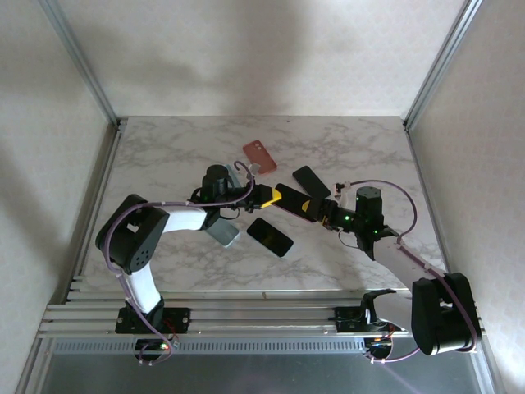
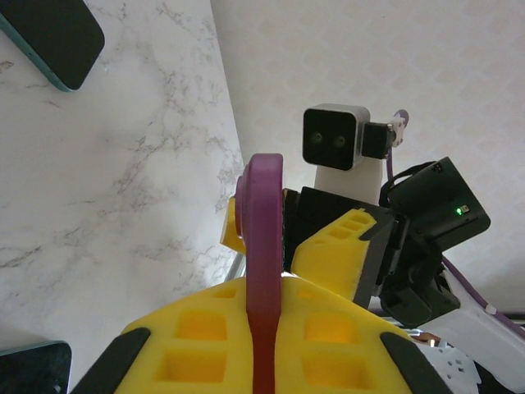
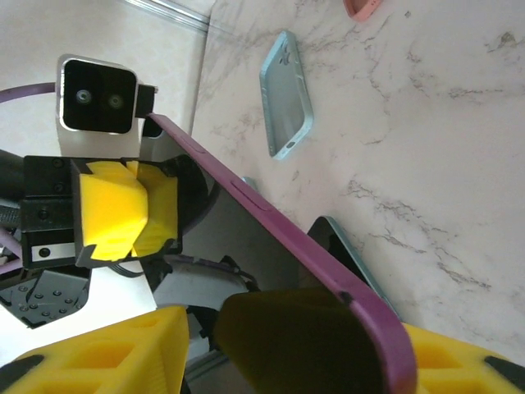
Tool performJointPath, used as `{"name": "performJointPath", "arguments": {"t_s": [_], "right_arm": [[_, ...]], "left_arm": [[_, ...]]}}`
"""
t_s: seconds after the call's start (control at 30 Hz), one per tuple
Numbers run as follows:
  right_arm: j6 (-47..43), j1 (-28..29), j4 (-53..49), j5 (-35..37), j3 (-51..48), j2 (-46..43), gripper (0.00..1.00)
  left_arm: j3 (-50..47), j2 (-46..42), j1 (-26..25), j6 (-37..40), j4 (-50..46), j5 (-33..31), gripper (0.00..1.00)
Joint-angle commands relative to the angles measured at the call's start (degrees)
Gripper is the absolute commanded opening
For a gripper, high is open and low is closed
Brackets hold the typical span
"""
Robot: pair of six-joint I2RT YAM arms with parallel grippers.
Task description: Put the phone into the phone case
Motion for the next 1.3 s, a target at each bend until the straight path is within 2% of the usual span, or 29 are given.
{"name": "performJointPath", "arguments": {"t_s": [0.0, 0.17, 0.43, 0.47, 0.63, 0.87, 1.27], "right_arm": [[0.4, 0.1, 1.7, -1.5, 1.1, 0.3, 0.48], [0.6, 0.1, 1.8, -1.5, 1.1, 0.3, 0.29], [1.2, 0.3, 1.4, -1.0, 0.8, -0.4, 0.14], [1.2, 0.3, 1.2, -1.1, 0.8, -0.5, 0.12], [1.6, 0.7, 0.0, -0.1, 0.5, -2.4, 0.01], [2.7, 1.4, -1.3, 0.7, -0.6, -5.6, 0.0], [3.8, 1.9, -2.2, 0.7, -2.3, -7.7, 0.0]], "left_arm": [[0.0, 0.1, -0.5, -1.1, 5.0, 1.0, 0.0], [-0.1, 0.3, -0.6, -0.6, 4.5, 0.8, 0.0], [0.2, 1.1, -0.5, 0.5, 3.8, -1.3, 0.0], [0.2, 1.2, -0.4, 0.5, 3.8, -1.4, 0.01], [0.4, 1.6, -0.4, 0.4, 5.1, -3.0, 0.19], [0.2, 3.0, -0.4, -2.1, 9.4, -4.2, 0.34], [-0.1, 3.5, -0.3, -3.5, 12.1, -6.2, 0.46]]}}
